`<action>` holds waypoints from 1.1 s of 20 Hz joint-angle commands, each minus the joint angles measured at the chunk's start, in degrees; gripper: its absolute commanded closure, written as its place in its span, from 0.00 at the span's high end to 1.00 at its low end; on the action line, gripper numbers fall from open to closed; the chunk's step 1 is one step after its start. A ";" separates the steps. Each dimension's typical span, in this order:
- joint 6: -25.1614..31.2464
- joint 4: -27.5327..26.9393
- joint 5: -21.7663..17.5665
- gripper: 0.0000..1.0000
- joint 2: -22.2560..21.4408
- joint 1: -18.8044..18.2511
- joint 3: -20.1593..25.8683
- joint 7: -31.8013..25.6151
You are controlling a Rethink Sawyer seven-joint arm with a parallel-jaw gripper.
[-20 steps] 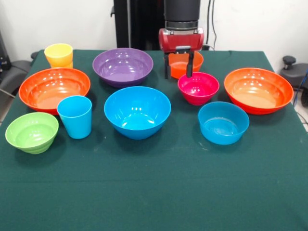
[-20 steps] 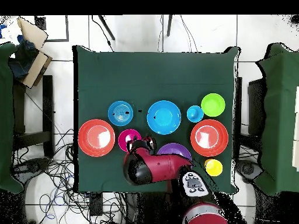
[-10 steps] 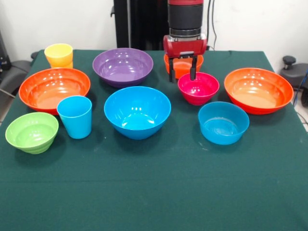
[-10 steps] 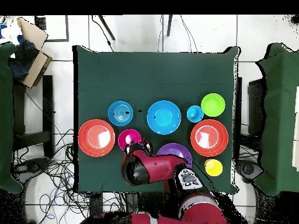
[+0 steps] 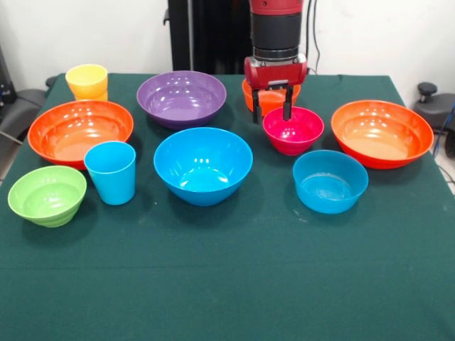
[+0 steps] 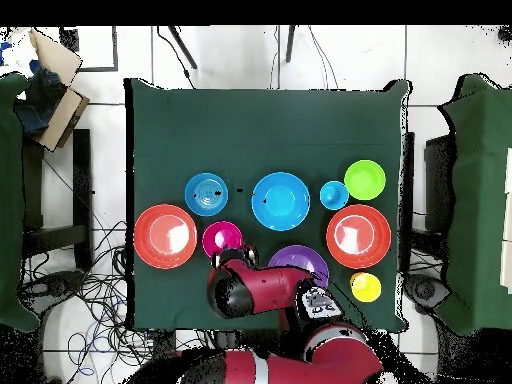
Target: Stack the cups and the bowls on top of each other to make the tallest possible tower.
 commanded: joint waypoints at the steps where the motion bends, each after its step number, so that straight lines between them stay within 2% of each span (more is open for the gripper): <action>1: -1.66 -6.78 0.16 1.00 3.83 1.57 2.80 6.98; 10: -2.96 -8.27 0.63 1.00 5.65 2.51 2.29 7.55; 22: -3.47 -8.50 1.23 1.00 5.89 3.50 1.32 8.20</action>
